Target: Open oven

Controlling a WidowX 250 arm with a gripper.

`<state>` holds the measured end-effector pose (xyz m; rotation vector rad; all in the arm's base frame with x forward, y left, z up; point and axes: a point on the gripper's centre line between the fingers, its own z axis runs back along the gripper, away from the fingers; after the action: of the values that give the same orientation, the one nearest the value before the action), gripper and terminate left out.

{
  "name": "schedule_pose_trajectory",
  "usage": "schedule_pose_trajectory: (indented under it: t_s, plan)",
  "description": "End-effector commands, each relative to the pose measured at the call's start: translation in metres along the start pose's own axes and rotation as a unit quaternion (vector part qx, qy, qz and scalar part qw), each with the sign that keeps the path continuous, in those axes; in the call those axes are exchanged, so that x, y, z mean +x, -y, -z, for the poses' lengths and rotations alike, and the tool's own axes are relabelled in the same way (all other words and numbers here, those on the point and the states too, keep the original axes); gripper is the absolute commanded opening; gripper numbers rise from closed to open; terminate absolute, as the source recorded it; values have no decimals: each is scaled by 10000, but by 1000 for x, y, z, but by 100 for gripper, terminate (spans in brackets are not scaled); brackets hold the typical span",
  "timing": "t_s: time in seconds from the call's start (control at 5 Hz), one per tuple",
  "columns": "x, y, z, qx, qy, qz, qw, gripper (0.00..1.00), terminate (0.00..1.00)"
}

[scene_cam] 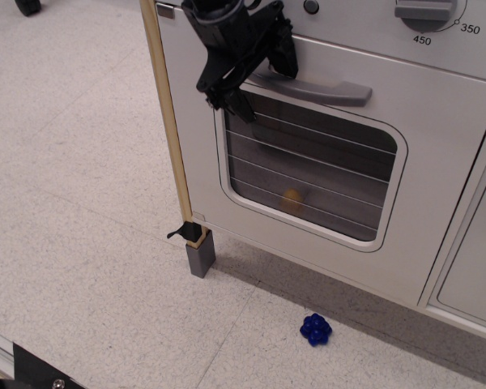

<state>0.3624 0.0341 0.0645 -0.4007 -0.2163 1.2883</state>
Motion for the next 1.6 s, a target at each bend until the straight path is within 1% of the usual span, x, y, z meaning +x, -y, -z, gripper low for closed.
schedule_pose_trajectory:
  t_s: [0.0, 0.2, 0.4, 0.6, 0.8, 1.0, 1.2, 1.4]
  plan:
    - [11, -12, -15, 62, 64, 133, 9999, 100, 0]
    - [12, -34, -21, 272, 107, 291, 9992, 100, 0]
    - [17, -59, -26, 478, 119, 585, 9971, 100, 0]
    - [22, -66, -51, 435, 54, 1019, 9938, 100, 0]
    - [17, -46, -83, 156, 331, 1070, 9936, 100, 0]
    - [9, -24, -100, 154, -51, 1034, 9945, 100, 0]
    - [-3, -3, -107, 163, -309, 994, 9944, 100, 0]
    - [-23, 10, -96, 177, -485, 900, 9946, 100, 0]
